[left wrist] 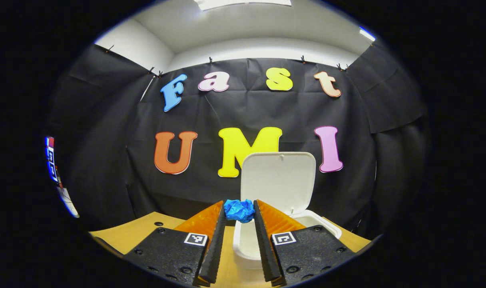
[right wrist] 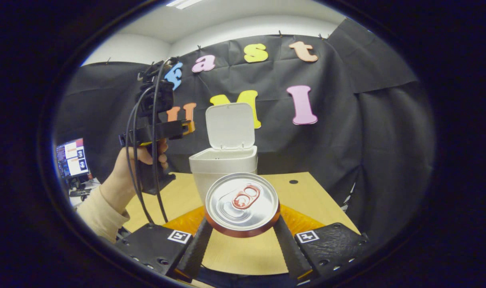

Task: Press the lid of the desktop garbage bin to open it, pick up the crumpled paper on the desktop and throw it into the bin, then pick up the pop can on the desktop and drop it into the bin, and finally close the garbage bin lid.

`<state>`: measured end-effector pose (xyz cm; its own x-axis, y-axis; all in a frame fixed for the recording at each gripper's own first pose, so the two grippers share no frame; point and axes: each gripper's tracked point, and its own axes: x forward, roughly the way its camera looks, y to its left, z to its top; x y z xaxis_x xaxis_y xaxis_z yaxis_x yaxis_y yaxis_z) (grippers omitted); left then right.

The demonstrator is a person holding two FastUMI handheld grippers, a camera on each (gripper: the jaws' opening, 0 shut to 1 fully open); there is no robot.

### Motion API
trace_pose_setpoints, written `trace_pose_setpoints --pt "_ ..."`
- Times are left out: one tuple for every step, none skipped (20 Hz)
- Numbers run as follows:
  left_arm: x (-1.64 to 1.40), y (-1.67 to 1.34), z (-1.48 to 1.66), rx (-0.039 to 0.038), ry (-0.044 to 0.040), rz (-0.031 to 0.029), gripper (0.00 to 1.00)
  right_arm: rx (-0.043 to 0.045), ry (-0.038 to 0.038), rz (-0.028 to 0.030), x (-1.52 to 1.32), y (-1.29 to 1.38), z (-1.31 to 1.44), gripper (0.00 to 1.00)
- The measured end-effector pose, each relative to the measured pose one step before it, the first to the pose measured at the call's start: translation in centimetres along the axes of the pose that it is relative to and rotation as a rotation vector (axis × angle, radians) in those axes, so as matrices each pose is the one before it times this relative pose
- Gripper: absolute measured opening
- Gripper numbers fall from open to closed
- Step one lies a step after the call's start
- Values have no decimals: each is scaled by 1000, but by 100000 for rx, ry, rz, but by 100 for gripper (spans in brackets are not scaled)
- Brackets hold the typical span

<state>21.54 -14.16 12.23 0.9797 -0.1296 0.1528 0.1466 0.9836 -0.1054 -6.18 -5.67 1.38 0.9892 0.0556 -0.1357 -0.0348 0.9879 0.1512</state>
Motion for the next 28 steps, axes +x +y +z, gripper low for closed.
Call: trace_pose_setpoints --pt "1097 -520 -342 175 1378 658 44 834 -96 -613 -43 -334 143 80" --pt "821 -924 -452 394 1298 -1386 45 860 -303 -954 -28 -409 100 80" --pt "844 -1383 -372 1976 574 -2648 46 555 -751 -1254 -87 -438 201 80" --pt "622 -855 -215 2037 23 -1309 47 314 -800 -1206 64 -295 193 80" --pt "493 -429 -285 1695 -145 -1052 48 104 -602 -703 -15 -213 194 80" --pt "391 -307 148 418 -858 -70 49 -25 -306 -18 -1 -31 36 80" --pt "463 -226 101 764 -432 -379 49 -23 119 585 23 81 -63 80" --pt "364 -414 -61 1188 51 -904 49 194 181 506 898 5 -563 80" --pt "318 -349 -119 1743 -110 -399 49 448 86 -107 49 -85 -16 80" --pt "192 -220 23 1430 -166 -260 49 244 -90 -588 -41 -92 52 80" --pt "289 -66 -110 1016 -38 -54 50 11 -406 -829 -20 -115 131 80" --pt "263 231 -221 821 645 937 54 -16 -338 -1028 -75 -121 9 80" --pt "123 162 -462 605 1213 794 51 12 -200 -953 -113 -102 109 80" --pt "80 -8 -315 -58 963 291 51 219 -89 -722 53 -87 -7 80" --pt "-39 -22 -164 -192 933 197 51 165 -67 -293 -39 -11 44 80" --pt "-122 -269 -200 -260 931 -950 52 64 -170 -81 118 -64 -23 80" --pt "-21 78 -43 -272 512 367 55 -253 -122 -163 5 -42 26 80" --pt "-241 149 -131 -460 538 -41 55 -508 -153 -354 76 -79 -50 80" --pt "-458 -319 -71 -749 739 -1322 76 -661 -191 -437 15 -52 58 80" --pt "-164 24 198 -990 -258 190 97 -593 -256 -383 39 -48 -29 80" --pt "-700 -54 -5 -1294 597 -613 99 -271 -132 -378 23 -5 -6 80" --pt "-676 20 -67 -934 400 -73 98 -314 39 -298 69 -35 -67 80" --pt "-825 442 75 -222 88 367 98 -413 -40 -443 43 -56 -40 80" --pt "-918 269 83 -25 -179 226 98 -380 268 -587 84 -19 -149 80" --pt "-1115 294 -58 600 35 220 99 -178 721 -588 -21 26 -149 80" --pt "-1232 697 64 713 -1161 776 98 -112 345 -399 68 34 -40 79" --pt "-1415 942 268 1271 -1381 1033 98 -396 71 -657 141 74 -117 80" --pt "-1330 836 165 712 -1951 645 98 -436 130 -705 180 82 -322 79"
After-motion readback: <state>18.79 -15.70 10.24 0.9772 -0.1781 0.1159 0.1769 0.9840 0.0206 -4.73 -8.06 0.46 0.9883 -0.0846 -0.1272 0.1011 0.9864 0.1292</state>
